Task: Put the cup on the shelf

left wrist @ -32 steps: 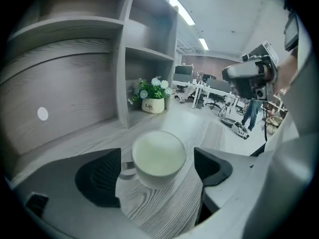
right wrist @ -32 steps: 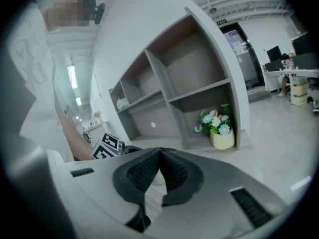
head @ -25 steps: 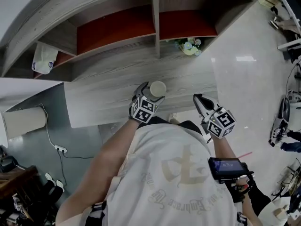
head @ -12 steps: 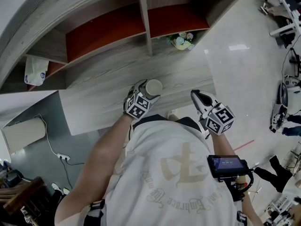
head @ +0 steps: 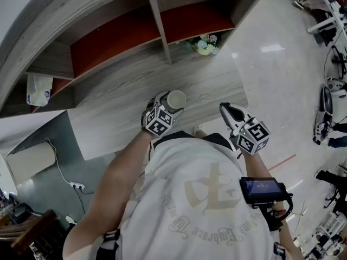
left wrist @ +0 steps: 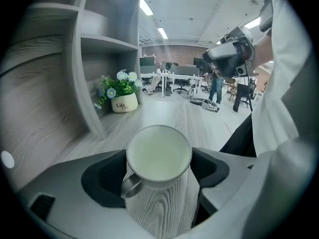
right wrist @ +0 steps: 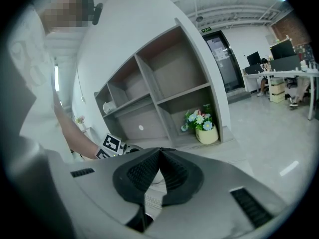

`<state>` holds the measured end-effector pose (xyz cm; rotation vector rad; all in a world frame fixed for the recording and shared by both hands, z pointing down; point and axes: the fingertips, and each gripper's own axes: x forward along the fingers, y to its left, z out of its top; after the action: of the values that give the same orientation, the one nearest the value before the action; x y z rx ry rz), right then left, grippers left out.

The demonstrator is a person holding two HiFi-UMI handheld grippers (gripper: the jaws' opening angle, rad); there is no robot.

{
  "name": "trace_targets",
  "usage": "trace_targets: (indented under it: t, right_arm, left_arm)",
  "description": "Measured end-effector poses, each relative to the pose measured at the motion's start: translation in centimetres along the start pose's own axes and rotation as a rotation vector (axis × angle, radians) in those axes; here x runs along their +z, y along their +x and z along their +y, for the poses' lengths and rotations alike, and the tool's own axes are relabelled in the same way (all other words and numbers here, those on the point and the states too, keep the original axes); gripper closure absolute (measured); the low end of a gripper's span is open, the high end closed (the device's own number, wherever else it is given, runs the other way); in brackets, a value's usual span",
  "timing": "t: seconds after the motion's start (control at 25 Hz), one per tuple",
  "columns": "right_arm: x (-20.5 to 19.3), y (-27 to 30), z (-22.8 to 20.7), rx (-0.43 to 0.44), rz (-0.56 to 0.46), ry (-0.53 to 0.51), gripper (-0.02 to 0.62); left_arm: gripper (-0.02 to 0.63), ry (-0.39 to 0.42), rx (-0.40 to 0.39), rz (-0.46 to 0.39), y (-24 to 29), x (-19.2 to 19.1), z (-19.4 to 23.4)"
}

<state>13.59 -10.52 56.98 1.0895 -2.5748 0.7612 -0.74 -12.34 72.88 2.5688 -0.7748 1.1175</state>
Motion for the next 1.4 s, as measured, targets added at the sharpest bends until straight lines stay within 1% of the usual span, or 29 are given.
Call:
trace_targets:
  t: [0.16, 0.48, 0.64, 0.96, 1.08, 1.24, 1.4]
  right_arm:
    - [-0.1, 0.0, -0.1, -0.003, -0.003, 0.008, 0.592]
    - [-0.1, 0.5, 0.1, 0.015, -0.001, 0.007, 0.592]
    - [0.4, 1.1, 0.6, 0.038, -0.004, -0.003, 0.592]
    - [1.1, 2.0, 1.5, 0.081, -0.007, -0.027, 0.592]
    - [1.2, 2.4, 1.9, 0.1, -0.007, -0.034, 0.592]
    - [1.6, 3.1, 2.3, 0.133, -0.006, -0.046, 0.592]
    - [2.0, 4.3, 3.0, 0.184, -0.005, -0.056, 0.592]
  left_arm:
    - [0.198, -0.018, 0.0, -0.015, -0.4, 0.2, -0.2]
    - [0.198, -0.113, 0.033, -0.072, -2.0, 1.0, -0.6]
    - [0.198, -0.169, 0.072, -0.111, -3.8, 1.7, -0.4]
    - [0.198, -0.243, 0.167, -0.191, -8.0, 3.2, 0.6]
    - [0.198, -0.275, 0.189, -0.218, -9.3, 3.9, 1.0]
    - [0.198, -0.327, 0.205, -0.248, -10.6, 4.6, 1.2]
    - [0.198, -0.359, 0.25, -0.273, -12.6, 5.1, 1.7]
